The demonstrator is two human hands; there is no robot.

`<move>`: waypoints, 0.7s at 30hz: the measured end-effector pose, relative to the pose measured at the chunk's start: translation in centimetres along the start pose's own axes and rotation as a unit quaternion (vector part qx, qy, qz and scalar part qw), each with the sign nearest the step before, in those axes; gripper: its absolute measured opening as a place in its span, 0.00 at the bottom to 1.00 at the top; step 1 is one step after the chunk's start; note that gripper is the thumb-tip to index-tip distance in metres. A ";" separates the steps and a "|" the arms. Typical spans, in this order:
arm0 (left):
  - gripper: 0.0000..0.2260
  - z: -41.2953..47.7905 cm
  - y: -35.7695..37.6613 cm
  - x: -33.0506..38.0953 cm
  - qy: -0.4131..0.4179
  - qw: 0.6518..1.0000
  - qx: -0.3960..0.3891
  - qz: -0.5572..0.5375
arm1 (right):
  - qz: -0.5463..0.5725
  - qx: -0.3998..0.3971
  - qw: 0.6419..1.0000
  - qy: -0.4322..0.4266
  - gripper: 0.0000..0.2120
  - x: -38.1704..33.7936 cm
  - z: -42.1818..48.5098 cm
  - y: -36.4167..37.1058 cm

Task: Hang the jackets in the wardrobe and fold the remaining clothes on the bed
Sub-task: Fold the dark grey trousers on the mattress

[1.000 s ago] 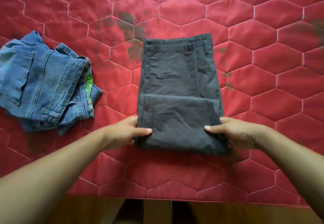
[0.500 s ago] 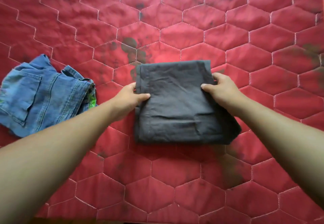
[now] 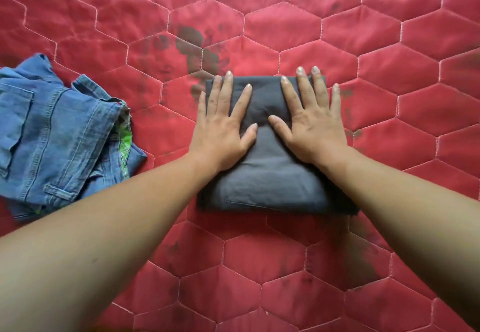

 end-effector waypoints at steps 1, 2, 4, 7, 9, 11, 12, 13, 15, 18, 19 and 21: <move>0.35 0.3 0.1 -0.1 0.004 1.000 -0.003 0.004 | 0.000 0.002 1.000 0.002 0.38 0.1 0.2 0.2; 0.35 0.3 0.0 -0.1 0.006 1.000 -0.013 0.013 | 0.003 -0.003 1.000 0.004 0.38 0.1 0.2 0.0; 0.35 0.1 -1.2 0.2 0.013 0.999 -0.009 0.035 | 0.010 0.003 1.000 0.007 0.38 -0.3 -0.2 -1.3; 0.35 -3.6 -3.3 1.8 0.034 0.999 0.038 0.018 | 0.002 0.050 0.999 -0.016 0.39 -1.8 -3.9 -3.7; 0.34 -8.1 -3.1 2.4 0.065 0.997 0.032 0.006 | -0.008 0.056 0.997 -0.059 0.40 -3.0 -8.3 -3.8; 0.34 -11.4 -1.1 2.0 0.079 0.997 -0.004 0.005 | -0.026 0.039 0.997 -0.067 0.41 -2.7 -11.5 -2.3; 0.34 -12.1 -0.4 1.7 0.079 0.997 -0.008 0.005 | -0.034 0.027 0.997 -0.060 0.41 -2.2 -12.2 -1.5; 0.34 -12.2 0.2 1.4 0.075 0.997 -0.005 0.004 | -0.037 0.013 0.998 -0.050 0.42 -1.7 -12.4 -0.9; 0.34 -12.0 0.7 1.5 0.075 0.997 -0.007 -0.004 | -0.032 -0.016 0.999 -0.036 0.42 -1.3 -12.3 0.0; 0.31 -11.5 -0.9 1.5 0.075 0.997 0.015 -0.033 | -0.002 -0.030 1.000 -0.005 0.42 -1.8 -12.1 -0.7; 0.30 -10.6 -2.0 1.2 0.072 0.996 0.033 -0.052 | 0.018 -0.020 1.000 0.010 0.40 -1.8 -11.6 -1.6; 0.29 -6.8 -4.4 0.2 0.057 0.993 0.081 -0.072 | 0.061 0.046 0.997 0.014 0.36 -1.6 -8.6 -4.3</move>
Point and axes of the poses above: each hand's wrist, its own z-axis towards the middle knuckle, its own y-axis out of the palm, x = y × z, the point moved 9 cm from there along z, towards the middle knuckle, and after that the axes turned 15 degrees about x, right-handed, at the moved point
